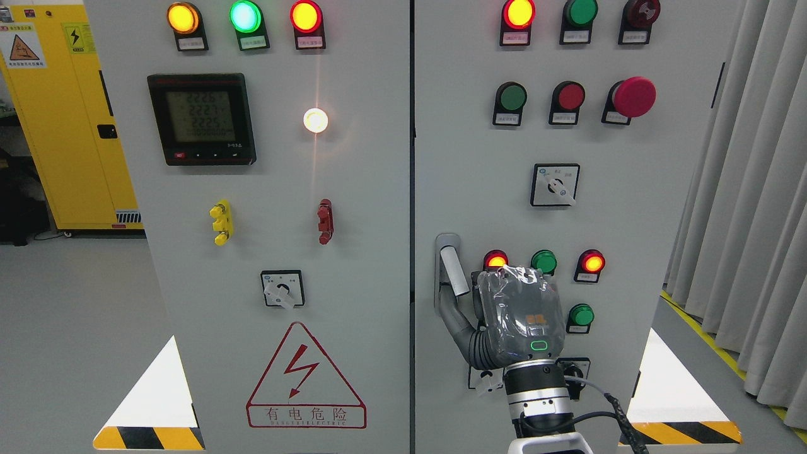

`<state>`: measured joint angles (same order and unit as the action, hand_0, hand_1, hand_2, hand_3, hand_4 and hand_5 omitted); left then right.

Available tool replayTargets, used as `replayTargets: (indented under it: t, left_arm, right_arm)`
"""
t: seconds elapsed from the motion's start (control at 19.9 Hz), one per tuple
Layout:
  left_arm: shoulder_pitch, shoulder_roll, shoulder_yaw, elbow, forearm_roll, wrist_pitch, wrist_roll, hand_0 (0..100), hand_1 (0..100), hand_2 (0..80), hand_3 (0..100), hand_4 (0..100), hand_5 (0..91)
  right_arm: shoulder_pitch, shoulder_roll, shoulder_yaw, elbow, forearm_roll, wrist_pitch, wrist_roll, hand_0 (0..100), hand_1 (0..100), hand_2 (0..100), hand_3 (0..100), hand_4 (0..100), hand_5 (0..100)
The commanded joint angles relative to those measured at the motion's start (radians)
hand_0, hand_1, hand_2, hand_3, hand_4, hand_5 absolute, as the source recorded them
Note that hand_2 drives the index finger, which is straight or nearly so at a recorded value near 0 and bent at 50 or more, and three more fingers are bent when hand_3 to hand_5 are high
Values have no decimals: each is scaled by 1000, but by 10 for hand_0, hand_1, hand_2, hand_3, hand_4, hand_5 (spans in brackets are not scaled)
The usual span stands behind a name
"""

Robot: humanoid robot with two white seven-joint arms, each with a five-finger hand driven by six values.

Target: Release door handle

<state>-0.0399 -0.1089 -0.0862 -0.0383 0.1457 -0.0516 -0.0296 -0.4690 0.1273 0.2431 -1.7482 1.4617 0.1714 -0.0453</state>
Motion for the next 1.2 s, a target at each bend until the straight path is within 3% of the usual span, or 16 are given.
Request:
replayTargets:
  t: [0.0,0.4,1.15]
  left_arm:
    - [0,0,0,0,0,1,0,120,556,0,0,0,0]
    - [0,0,0,0,0,-1,0,120,556,0,0,0,0]
    - [0,0,0,0,0,1,0,120,556,0,0,0,0]
  right_arm:
    - [3,0,-4,-7,2,-1,1,586,331,984,1000,1000,1000]
    - [3,0,-5,-7,3,0,1,614,394,981,1000,1000,1000]
    - [3,0,-27,-17,0,0,-1,618,393,981,1000,1000,1000]
